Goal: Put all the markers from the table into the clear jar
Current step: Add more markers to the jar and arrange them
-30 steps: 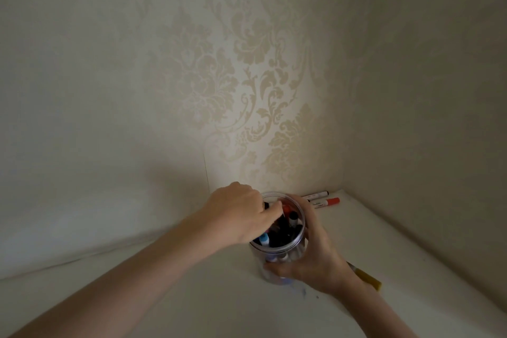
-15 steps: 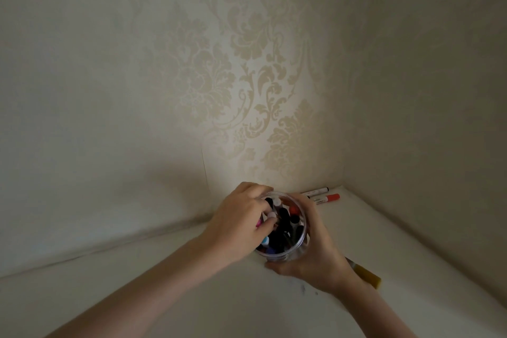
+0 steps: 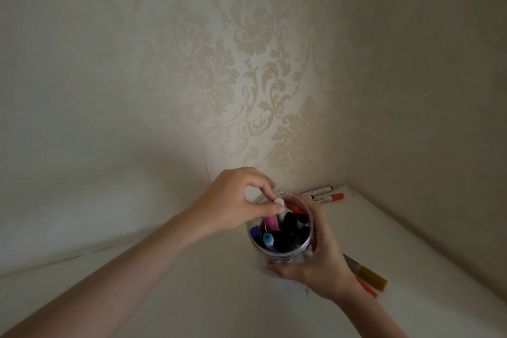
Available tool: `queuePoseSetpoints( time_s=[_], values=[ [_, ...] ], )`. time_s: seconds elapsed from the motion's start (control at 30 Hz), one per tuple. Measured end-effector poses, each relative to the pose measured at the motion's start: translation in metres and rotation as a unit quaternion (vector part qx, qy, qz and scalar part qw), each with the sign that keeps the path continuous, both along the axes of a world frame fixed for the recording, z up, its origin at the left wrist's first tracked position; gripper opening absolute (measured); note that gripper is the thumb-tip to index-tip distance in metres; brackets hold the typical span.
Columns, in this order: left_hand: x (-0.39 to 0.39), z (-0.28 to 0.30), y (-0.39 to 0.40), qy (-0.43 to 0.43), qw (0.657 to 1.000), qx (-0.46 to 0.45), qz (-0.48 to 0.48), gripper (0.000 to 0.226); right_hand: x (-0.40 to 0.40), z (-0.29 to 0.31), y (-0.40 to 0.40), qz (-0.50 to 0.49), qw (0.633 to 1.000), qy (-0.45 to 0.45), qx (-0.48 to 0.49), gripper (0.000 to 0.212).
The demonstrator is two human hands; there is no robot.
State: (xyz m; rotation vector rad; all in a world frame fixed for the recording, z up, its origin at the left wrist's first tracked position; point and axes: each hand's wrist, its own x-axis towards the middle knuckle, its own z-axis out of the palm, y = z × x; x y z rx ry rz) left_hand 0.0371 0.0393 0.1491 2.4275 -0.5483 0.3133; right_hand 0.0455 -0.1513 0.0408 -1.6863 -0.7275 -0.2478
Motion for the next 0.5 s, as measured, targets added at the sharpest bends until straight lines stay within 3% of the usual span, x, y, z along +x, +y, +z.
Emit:
queuePoseSetpoints(
  time_s=[0.17,0.33,0.5],
  values=[
    [0.007,0.001,-0.01,0.002,1.0,-0.004,-0.012,0.016,-0.001,0.001,0.001,0.004,1.0,-0.003,0.002,0.102],
    [-0.003,-0.018,-0.009,-0.222,0.971,0.086,-0.016,0.019,0.0,-0.001,-0.002,-0.001,1.0,-0.002,0.005,0.102],
    [-0.008,-0.018,-0.013,-0.069,0.976,0.181,-0.098,0.029,0.0,0.002,0.002,0.011,1.0,-0.006,-0.015,0.105]
  ],
)
